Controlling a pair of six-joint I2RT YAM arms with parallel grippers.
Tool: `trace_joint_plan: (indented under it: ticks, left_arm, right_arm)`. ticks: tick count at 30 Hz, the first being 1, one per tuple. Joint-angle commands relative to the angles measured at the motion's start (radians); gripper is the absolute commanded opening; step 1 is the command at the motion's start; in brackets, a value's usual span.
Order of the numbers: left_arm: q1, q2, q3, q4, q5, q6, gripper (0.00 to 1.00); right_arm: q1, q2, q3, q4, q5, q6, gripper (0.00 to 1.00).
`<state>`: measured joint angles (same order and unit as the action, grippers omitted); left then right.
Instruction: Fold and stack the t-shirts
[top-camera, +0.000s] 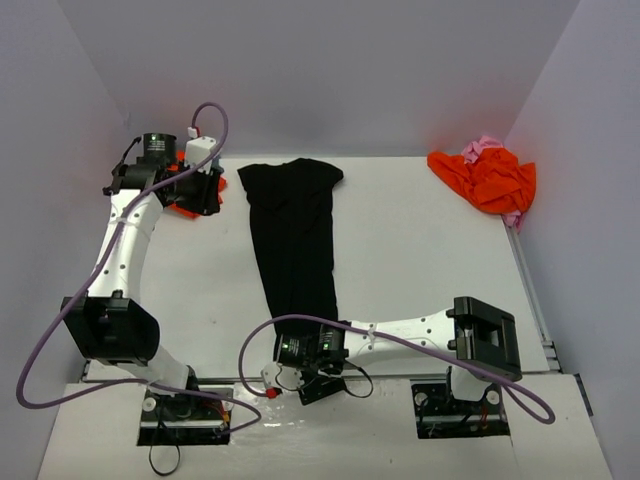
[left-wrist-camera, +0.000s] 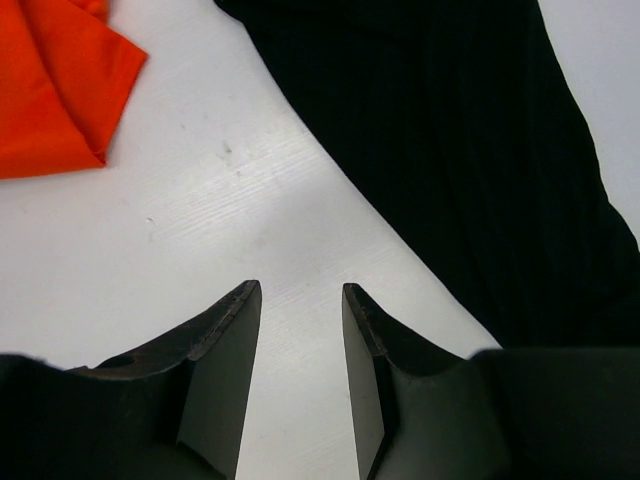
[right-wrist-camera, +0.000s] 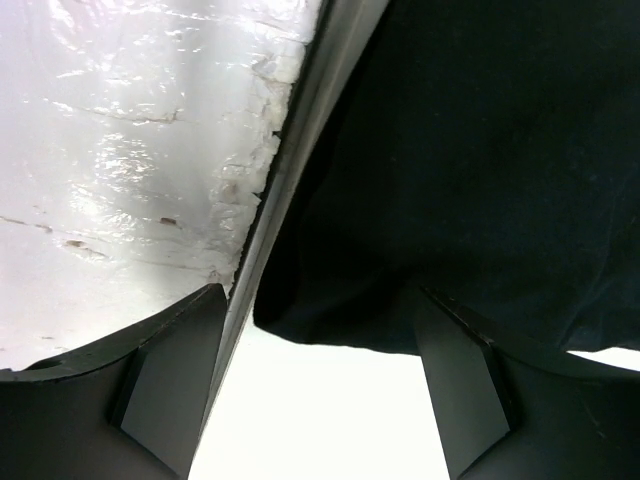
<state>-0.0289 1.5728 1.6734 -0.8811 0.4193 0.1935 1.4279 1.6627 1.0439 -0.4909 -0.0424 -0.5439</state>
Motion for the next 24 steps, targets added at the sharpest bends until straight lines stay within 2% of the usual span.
trace_joint_plan:
  ticks: [1,5,10,13,18,20,23,24]
  left_arm:
    - [-0.030,-0.054,0.000,-0.104,0.129,0.115,0.35]
    - [-0.119,-0.040,-0.071,-0.273,0.168,0.233,0.35]
    - [-0.251,-0.142,-0.279,-0.180,0.112,0.214,0.36]
    - [-0.341,-0.194,-0.392,-0.144,0.029,0.210,0.35]
    - [-0.402,-0.245,-0.447,-0.216,0.087,0.263,0.34]
    - [-0.428,-0.249,-0.441,-0.243,0.075,0.264,0.31]
    - [-0.476,-0.227,-0.431,-0.275,0.088,0.253,0.35]
    - [-0.494,-0.203,-0.426,-0.288,0.097,0.254,0.42]
  right_arm:
    - [0.007,-0.011,0.003,-0.027,-0.021,0.009,0.73]
    - [0.005,-0.022,-0.032,0.006,-0.030,0.009,0.73]
    - [0.008,-0.034,-0.101,0.053,0.019,-0.004,0.74]
    - [0.002,-0.041,-0.107,0.067,0.074,-0.009,0.73]
    - [-0.022,-0.044,-0.128,0.079,0.135,-0.028,0.73]
    - [-0.043,-0.055,-0.140,0.086,0.154,-0.028,0.73]
    - [-0.089,-0.069,-0.159,0.104,0.165,-0.033,0.73]
    - [-0.109,-0.073,-0.160,0.108,0.152,-0.032,0.73]
